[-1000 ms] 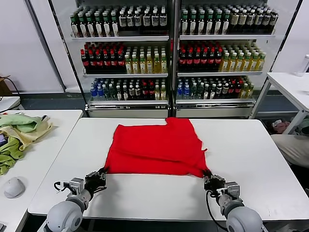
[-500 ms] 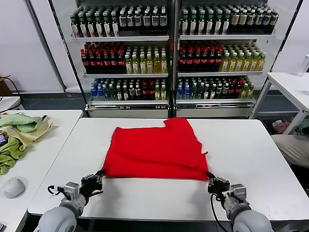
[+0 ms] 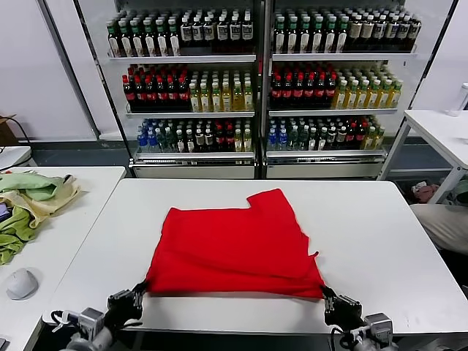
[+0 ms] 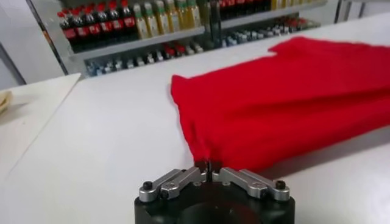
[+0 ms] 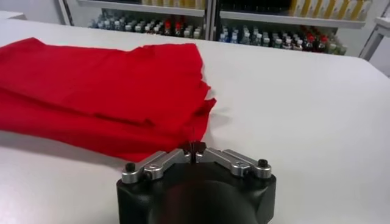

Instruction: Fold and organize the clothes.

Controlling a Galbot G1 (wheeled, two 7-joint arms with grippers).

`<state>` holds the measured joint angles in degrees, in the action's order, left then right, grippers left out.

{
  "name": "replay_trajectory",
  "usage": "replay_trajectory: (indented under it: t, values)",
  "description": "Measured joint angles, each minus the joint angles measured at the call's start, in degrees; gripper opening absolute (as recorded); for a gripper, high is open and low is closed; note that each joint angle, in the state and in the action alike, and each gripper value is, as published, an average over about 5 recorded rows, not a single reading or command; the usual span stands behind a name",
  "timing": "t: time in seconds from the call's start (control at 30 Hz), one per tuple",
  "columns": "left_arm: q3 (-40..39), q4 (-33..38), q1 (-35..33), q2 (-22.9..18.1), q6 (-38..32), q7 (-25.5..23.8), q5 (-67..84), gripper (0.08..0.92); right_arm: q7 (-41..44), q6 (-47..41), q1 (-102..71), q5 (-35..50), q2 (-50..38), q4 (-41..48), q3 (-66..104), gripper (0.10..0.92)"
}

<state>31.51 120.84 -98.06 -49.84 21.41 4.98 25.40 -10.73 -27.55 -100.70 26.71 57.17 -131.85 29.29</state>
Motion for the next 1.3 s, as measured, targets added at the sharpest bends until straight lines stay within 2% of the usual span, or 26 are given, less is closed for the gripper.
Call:
replay_trajectory:
  t: [0.23,0.43,0.57,0.73,0.97,1.3]
  values:
    - [1.56,1.18,-1.45,0.12,-0.56,1.24,-1.26,0.383,-0.37,-1.18,-3.42,-1.51,-0.30,-2.94,1.16,0.348]
    - [2.63,3.14,-1.27,-0.07,-0.67,1.96,-1.51,0.556,-0.69,-2.89,-4.15,-0.68,-1.04,-6.48,3.40,0.556]
    - [2.49,4.02,0.41,-0.18,-0.65,1.88,-1.15,0.677,-1.18,-3.80,-1.49,1.41,-1.79,-7.29,4.54,0.669]
    - [1.13,3.29,4.98,-0.79,-0.10,1.09,0.02,0.790,-1.74,-4.55,6.28,4.02,-2.22,-5.27,3.75,0.796]
    - [-2.76,-2.16,16.08,-2.04,2.16,-0.95,2.63,0.822,-2.39,-5.00,23.23,5.59,-0.89,4.43,-3.37,0.822]
    - [-9.60,-15.99,32.36,-2.45,3.61,-5.24,5.51,0.823,-2.55,-5.04,47.09,5.92,5.03,26.06,-14.60,0.823]
